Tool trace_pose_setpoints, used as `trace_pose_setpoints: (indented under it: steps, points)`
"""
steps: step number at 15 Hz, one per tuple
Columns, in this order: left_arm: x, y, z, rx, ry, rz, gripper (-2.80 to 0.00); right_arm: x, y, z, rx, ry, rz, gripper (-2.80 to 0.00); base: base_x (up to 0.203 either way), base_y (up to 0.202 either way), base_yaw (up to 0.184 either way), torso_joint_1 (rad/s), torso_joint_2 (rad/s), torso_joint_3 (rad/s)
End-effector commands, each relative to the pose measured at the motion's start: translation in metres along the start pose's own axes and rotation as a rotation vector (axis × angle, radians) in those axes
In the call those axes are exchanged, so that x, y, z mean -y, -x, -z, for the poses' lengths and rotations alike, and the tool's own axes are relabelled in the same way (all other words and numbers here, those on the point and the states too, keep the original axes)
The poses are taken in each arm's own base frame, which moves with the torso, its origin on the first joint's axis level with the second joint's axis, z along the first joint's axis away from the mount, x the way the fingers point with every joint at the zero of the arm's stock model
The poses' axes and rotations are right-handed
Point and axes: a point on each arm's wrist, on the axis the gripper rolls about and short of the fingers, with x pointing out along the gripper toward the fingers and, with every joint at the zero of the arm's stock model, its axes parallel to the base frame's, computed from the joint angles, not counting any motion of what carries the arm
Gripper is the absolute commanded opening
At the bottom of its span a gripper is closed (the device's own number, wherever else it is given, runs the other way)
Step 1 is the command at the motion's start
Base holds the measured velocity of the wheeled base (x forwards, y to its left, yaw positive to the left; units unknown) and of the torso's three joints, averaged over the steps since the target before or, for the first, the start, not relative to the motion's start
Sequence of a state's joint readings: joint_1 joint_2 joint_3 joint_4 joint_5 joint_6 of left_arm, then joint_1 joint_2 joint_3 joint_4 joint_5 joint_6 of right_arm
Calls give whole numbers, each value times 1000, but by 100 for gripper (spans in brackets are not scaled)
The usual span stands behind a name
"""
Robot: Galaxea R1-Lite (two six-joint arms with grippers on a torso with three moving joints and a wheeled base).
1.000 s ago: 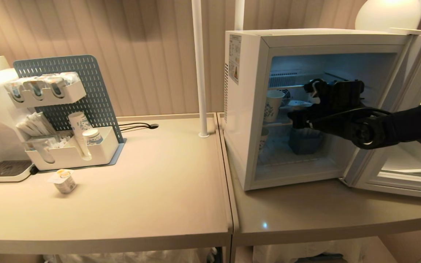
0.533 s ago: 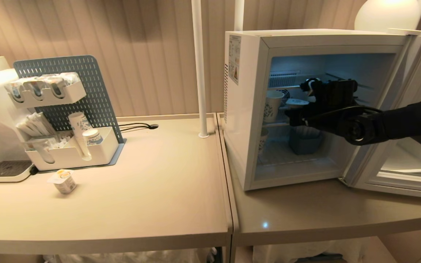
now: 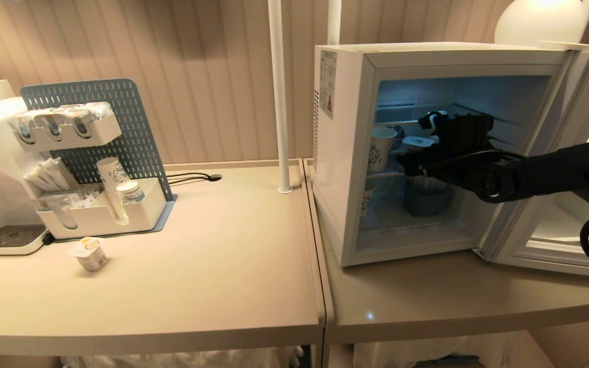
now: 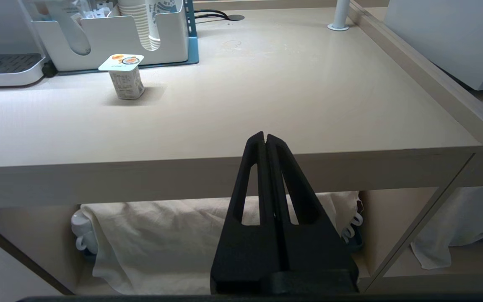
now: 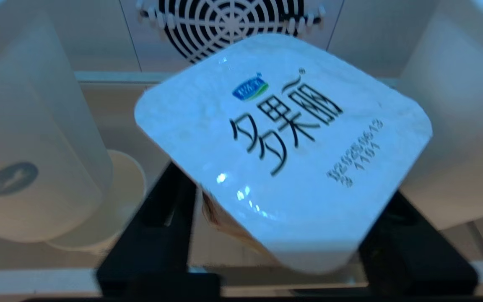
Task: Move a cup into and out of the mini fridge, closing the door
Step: Put the yoghurt in the freezer
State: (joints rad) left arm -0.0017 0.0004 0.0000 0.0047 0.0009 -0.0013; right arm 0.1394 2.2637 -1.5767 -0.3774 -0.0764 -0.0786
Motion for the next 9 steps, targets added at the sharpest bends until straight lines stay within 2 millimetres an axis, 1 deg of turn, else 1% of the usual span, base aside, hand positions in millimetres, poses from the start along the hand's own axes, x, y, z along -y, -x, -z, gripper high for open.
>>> trace_pose_setpoints:
  steps: [1,2,6,9]
  points:
    - [0,0,0,-1,0,-1,-280,0,2,1,-5,0,-1,0,0,0,0,0,0,0]
    - [0,0,0,-1,0,-1,-280,0,6,1,-7,-3,-2,0,0,0,0,0,0,0]
    - [0,0,0,-1,0,-1,-280,-1,35,-1,-21,-16,-23,0,0,0,0,0,0,0]
    - [0,0,0,-1,0,-1,-280,-2,57,-5,11,-15,-37,0,0,0,0,0,0,0]
